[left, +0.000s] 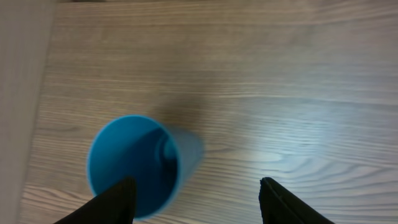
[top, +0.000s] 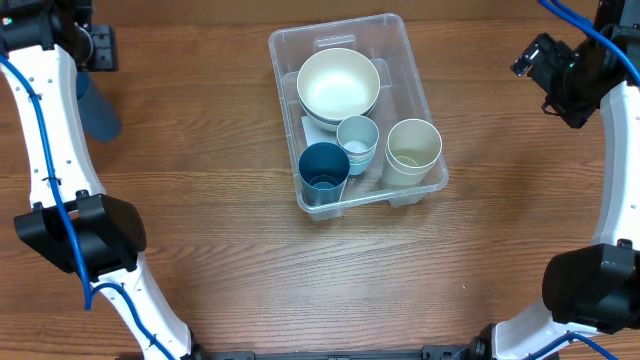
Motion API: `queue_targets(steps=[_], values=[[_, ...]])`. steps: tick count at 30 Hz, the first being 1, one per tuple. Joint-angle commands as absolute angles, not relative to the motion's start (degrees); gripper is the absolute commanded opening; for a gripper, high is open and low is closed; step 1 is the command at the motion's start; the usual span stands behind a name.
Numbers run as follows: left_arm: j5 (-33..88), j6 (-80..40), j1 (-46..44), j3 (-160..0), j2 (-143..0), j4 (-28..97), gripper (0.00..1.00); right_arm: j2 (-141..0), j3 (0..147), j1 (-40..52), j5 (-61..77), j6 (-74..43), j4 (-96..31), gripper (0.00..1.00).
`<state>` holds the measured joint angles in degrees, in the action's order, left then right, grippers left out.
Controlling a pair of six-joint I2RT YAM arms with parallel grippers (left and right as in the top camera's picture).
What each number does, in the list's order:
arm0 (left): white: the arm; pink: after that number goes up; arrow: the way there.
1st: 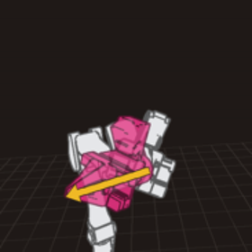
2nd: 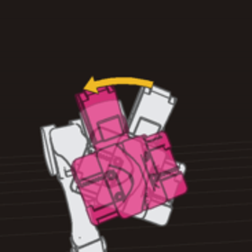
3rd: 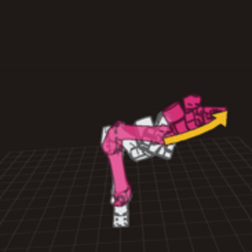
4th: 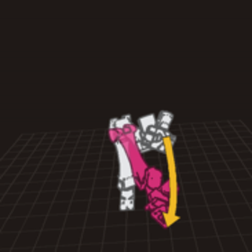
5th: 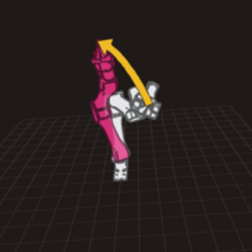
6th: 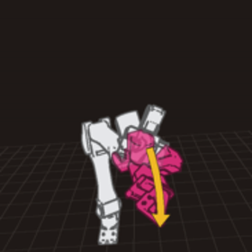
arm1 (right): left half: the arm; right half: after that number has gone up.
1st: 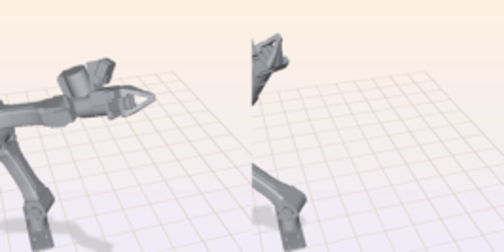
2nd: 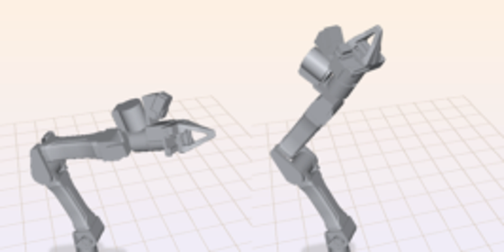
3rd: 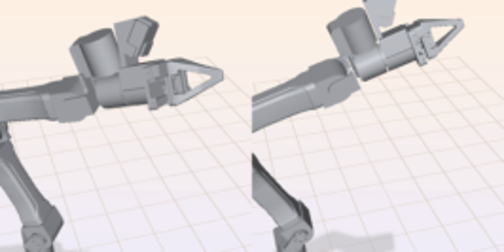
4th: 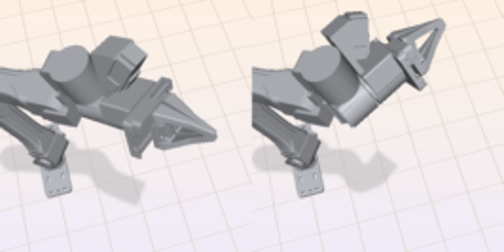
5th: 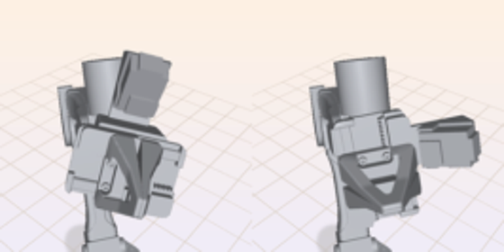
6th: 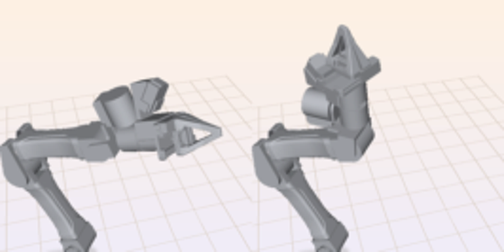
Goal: Pack container
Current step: 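Move the left gripper to the second teal tumbler and grasp it, then carry the second teal tumbler over the bin and stack it on the first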
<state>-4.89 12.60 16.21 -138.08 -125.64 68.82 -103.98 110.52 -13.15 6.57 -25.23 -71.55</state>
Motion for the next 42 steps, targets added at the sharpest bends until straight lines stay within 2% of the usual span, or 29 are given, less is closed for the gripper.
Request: queue_targets(steps=[1,8,10,11,13,14,18,21,26,35,42], values=[[-6.3,17.4,18.7,-138.2,-130.0,68.3,0.62,-103.2,111.8,-13.2,6.1,-25.4,-71.3,1.0],[-2.1,17.4,20.7,-138.2,-136.0,69.5,0.5,-103.2,111.8,-13.2,6.1,-25.4,-71.2,1.0],[-1.4,17.3,20.6,-138.2,-136.7,69.6,0.36,-103.2,111.8,-13.2,6.1,-25.4,-71.2,1.0],[-1.4,17.1,20.5,-138.2,-136.8,69.6,0.24,-103.2,111.8,-13.2,6.1,-25.4,-71.2,1.0],[-1.5,16.7,20.2,-138.2,-136.8,69.6,0.06,-103.2,111.8,-13.2,6.1,-25.4,-71.2,1.0],[-1.4,16.0,20.0,-138.2,-136.8,69.6,0.04,-103.2,111.8,-13.2,6.1,-25.4,-71.2,1.0],[-0.8,13.1,18.6,-138.5,-136.2,71.1,0.04,-103.2,111.8,-13.2,6.1,-25.4,-71.2,1.0],[4.1,12.7,16.6,-139.2,-134.5,73.0,0.04,-103.2,111.8,-13.2,6.1,-25.3,-71.2,1.0],[9.3,11.5,10.3,-142.4,-128.2,78.1,0.04,-103.2,111.8,-13.2,6.1,-25.4,-71.2,1.0],[5.8,11.6,-15.0,-143.0,-111.1,80.8,0.04,-103.2,111.8,-13.2,6.1,-25.4,-71.2,1.0],[6.0,12.3,-29.1,-143.0,-110.4,82.4,0.04,-103.2,111.8,-13.2,6.1,-25.4,-71.3,1.0]])
